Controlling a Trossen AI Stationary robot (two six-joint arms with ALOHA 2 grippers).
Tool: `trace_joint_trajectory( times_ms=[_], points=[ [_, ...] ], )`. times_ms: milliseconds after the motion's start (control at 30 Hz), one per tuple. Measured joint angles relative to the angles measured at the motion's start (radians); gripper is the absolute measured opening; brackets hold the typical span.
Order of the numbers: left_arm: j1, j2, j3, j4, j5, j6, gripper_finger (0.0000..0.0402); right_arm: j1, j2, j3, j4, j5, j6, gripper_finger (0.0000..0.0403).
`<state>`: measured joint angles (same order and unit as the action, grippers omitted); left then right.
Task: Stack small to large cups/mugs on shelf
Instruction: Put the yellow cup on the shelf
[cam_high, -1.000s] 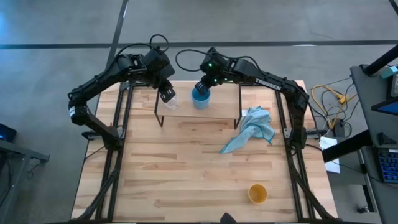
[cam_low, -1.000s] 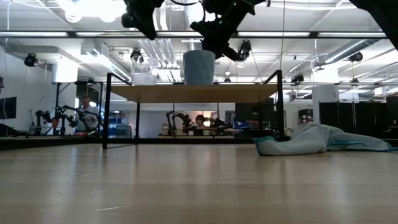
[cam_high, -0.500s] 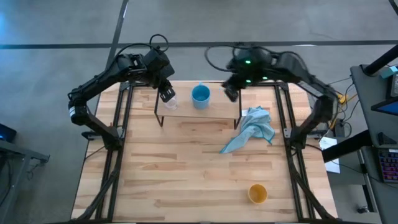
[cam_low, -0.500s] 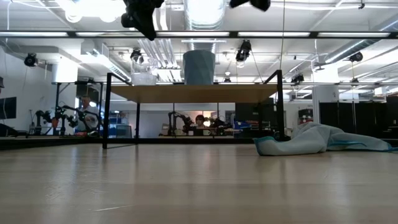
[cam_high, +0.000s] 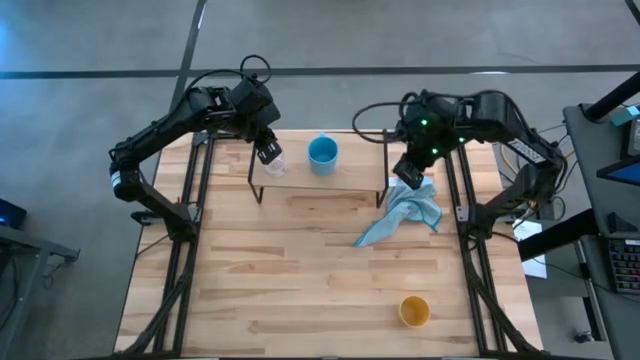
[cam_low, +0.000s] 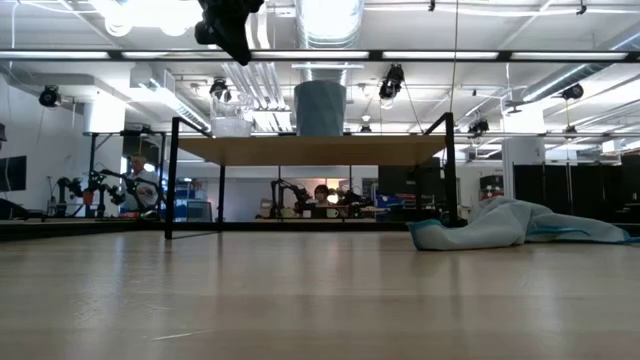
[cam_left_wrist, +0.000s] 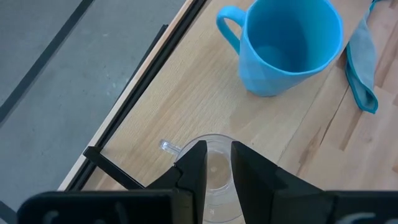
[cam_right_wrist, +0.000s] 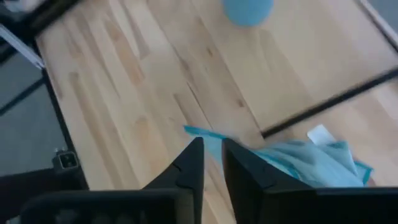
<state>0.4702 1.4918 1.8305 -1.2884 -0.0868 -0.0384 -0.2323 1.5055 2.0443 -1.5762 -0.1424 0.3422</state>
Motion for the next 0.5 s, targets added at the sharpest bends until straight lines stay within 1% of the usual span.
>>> trace_joint_trajectory(
  times_ms=[67,167,267,367,500],
  points=[
    [0.000,0.000,0.000,-0.001,0.000,0.000,0.0059,0.006,0.001,-0.020,0.006,-0.003,0.002,0.0070],
    [0.000,0.000,0.000,-0.003,0.000,-0.001,0.0059,0.016,0.004,-0.054,0.007,-0.059,0.010,0.0089],
    [0.000,0.000,0.000,-0.003,0.000,-0.001,0.0059,0.057,0.002,-0.098,0.005,-0.124,0.098,0.0098],
    [0.000,0.000,0.000,-0.003,0.000,-0.001,0.0059,0.141,0.002,-0.149,0.005,-0.156,0.144,0.0099],
    [0.000,0.000,0.000,-0.003,0.000,-0.001,0.0059,0.286,0.002,-0.223,0.005,-0.185,0.228,0.0091]
  ],
)
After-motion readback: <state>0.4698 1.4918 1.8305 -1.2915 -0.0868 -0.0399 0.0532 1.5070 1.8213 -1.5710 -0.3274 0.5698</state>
